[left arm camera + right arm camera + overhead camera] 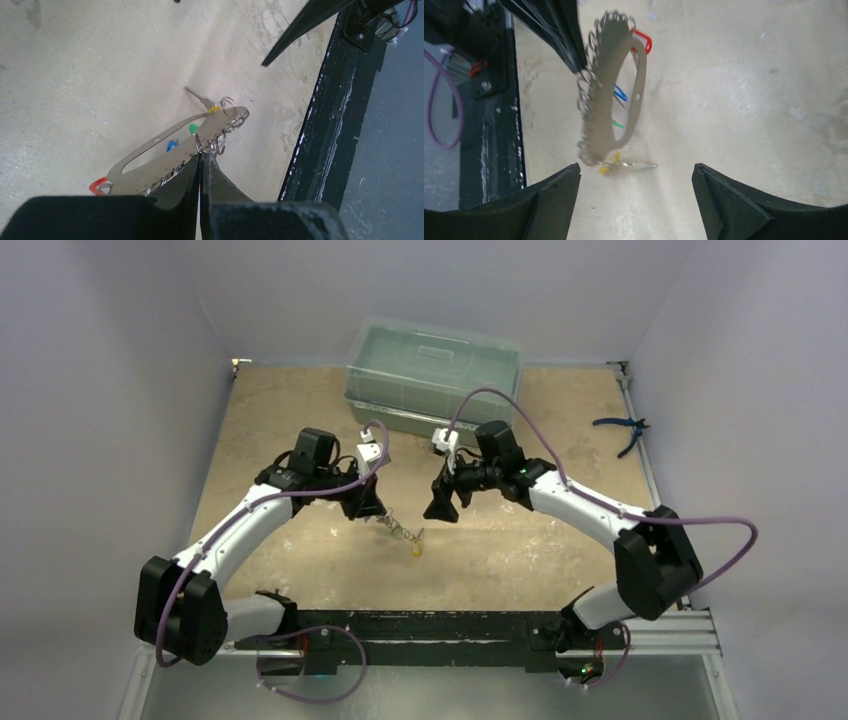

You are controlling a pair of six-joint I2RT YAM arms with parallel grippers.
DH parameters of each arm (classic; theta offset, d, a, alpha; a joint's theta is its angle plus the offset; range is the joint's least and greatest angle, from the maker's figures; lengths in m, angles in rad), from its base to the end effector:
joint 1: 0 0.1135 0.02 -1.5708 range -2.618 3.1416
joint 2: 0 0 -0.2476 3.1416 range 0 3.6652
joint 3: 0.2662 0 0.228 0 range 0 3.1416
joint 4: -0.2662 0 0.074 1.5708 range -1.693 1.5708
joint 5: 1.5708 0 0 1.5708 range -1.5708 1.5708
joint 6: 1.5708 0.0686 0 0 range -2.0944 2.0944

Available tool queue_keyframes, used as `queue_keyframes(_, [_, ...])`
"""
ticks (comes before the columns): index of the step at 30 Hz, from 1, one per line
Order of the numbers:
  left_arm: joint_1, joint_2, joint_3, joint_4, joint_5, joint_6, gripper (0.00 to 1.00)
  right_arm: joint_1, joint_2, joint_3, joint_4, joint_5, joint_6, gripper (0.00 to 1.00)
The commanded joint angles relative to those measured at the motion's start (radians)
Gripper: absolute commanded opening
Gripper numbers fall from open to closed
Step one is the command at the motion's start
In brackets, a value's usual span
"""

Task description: Remove the keys from the keyring

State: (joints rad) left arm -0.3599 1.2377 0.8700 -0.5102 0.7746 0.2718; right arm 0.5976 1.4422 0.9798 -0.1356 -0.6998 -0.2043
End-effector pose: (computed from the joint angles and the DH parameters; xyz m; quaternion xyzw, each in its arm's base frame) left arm 0.2119 -0.1310 0.2297 0.3924 0.7880 -0.3688 0.2985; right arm 0.2367 0.2146 0.2434 -0.4716 0.7021 0.3830 0.3715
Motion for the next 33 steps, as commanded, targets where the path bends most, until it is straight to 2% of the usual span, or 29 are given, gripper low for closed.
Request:
queue_keyframes(1, [0.009, -0.019, 0.043, -0.014, 0.059, 0.042, 0.0, 0.022, 0.054, -0.007, 0.052, -0.043, -0.05, 0.89])
queue_keyframes(5, [0.009, -0.011, 0.046, 0.01, 0.063, 0.008, 0.0, 0.083, 0.1, -0.007, 0.112, -0.006, 0.016, 0.92])
queue_keyframes(8, [0.01, -0.011, 0.047, 0.021, 0.083, -0.002, 0.0, 0.118, 0.132, -0.023, 0.204, 0.05, 0.124, 0.98])
queue_keyframes(10, [0.01, -0.013, 0.051, 0.014, 0.109, 0.011, 0.0, 0.099, 0.166, -0.034, 0.289, -0.009, 0.24, 0.98])
queue_keyframes(14, [0.01, -0.001, 0.093, -0.062, 0.119, 0.081, 0.0, 0.004, 0.235, 0.038, 0.245, -0.159, 0.195, 0.97])
queue_keyframes(17, [0.01, 0.002, 0.132, -0.115, 0.084, 0.138, 0.0, -0.006, 0.233, 0.054, 0.224, -0.108, 0.141, 0.97])
queue_keyframes(19, [0.01, 0.006, 0.142, -0.137, 0.02, 0.155, 0.0, -0.001, 0.25, 0.075, 0.2, -0.068, 0.167, 0.97])
queue_keyframes(22, [0.046, 0.028, 0.105, -0.135, -0.097, 0.093, 0.26, 0.001, 0.28, 0.096, 0.195, -0.066, 0.268, 0.93])
queue_keyframes(25, [0.217, 0.135, 0.104, -0.228, 0.039, 0.064, 0.41, 0.03, 0.309, 0.106, 0.152, -0.045, 0.314, 0.81])
queue_keyframes(26, [0.253, 0.173, 0.121, -0.268, 0.06, 0.089, 0.49, 0.044, 0.311, 0.097, 0.156, -0.021, 0.324, 0.76])
queue_keyframes(28, [0.311, 0.215, 0.127, -0.258, 0.077, 0.047, 0.51, 0.079, 0.318, 0.078, 0.186, 0.025, 0.346, 0.64])
queue_keyframes(30, [0.321, 0.236, 0.122, -0.185, 0.084, -0.061, 0.55, 0.12, 0.342, 0.083, 0.194, 0.054, 0.359, 0.58])
queue_keyframes(33, [0.321, 0.303, 0.117, -0.146, 0.078, -0.147, 0.62, 0.148, 0.397, 0.122, 0.18, 0.055, 0.399, 0.53])
